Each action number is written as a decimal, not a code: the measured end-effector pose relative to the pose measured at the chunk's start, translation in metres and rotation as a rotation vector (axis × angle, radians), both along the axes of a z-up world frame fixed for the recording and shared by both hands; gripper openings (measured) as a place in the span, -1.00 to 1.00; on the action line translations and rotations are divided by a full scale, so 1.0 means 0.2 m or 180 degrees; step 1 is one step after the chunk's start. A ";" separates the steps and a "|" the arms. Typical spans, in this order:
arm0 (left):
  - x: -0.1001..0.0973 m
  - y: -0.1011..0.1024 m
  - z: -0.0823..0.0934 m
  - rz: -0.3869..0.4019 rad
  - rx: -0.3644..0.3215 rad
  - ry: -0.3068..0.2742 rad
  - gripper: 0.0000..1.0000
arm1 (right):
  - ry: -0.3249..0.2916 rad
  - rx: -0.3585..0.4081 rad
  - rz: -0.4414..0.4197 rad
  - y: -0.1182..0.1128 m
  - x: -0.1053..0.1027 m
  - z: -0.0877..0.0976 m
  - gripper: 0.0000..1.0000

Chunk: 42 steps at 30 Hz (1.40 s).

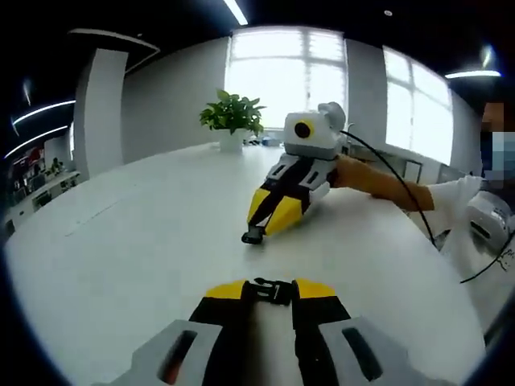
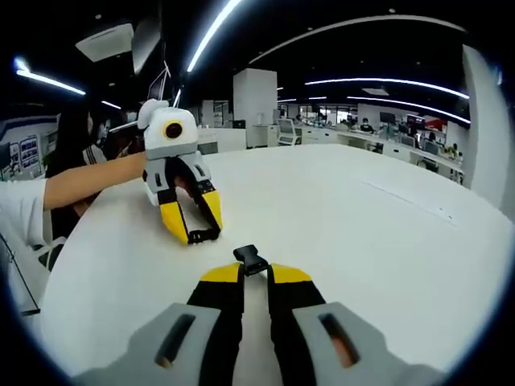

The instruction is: Snap the two parts of the plastic buckle together until the buckle closes and remains connected.

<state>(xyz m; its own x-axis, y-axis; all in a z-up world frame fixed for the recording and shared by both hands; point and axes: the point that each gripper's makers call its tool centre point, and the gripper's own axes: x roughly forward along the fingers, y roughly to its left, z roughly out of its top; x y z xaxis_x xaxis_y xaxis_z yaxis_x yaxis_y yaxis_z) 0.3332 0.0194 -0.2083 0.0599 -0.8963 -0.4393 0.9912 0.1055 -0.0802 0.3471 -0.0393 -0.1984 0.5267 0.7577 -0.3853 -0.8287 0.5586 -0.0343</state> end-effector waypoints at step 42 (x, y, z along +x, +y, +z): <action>0.05 -0.02 0.01 0.2586 0.0034 -0.0190 0.31 | -0.0037 0.0034 -0.0094 -0.04 0.02 0.02 -0.78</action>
